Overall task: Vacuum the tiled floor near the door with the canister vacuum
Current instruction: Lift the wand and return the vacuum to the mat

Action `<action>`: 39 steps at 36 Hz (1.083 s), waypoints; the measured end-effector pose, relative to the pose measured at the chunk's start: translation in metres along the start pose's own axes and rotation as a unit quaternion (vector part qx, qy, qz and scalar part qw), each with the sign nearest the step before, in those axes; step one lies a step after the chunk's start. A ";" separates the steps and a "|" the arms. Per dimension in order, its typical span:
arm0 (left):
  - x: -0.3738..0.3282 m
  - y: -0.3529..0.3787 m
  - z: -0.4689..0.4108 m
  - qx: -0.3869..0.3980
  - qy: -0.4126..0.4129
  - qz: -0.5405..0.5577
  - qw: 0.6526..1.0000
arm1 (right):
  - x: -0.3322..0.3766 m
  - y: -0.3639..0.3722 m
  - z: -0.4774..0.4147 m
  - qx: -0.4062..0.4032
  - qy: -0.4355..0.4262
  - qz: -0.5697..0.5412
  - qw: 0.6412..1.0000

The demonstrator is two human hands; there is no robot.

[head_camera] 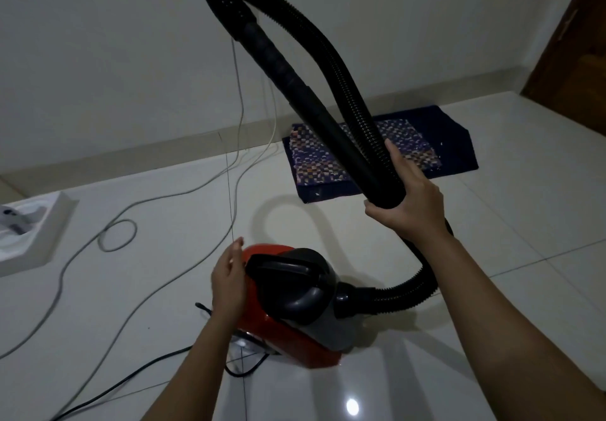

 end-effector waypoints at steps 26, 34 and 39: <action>-0.045 0.075 0.013 0.408 0.264 -0.405 0.774 | 0.028 -0.027 -0.024 -0.030 0.044 0.031 0.998; -0.092 0.046 0.020 0.440 0.198 -0.334 0.810 | 0.085 -0.059 -0.072 -0.041 0.052 0.031 0.997; -0.185 0.007 0.008 0.415 0.171 -0.304 0.840 | 0.150 -0.111 -0.139 -0.059 0.062 0.013 0.996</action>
Point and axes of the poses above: each hand's wrist, its own z-axis away from the middle knuckle, its own y-axis out of the palm, x = y × z, the point moved 9 cm from there along -z, towards the middle knuckle, and after that the axes turned 2 degrees about -z, right-handed, at the moved point
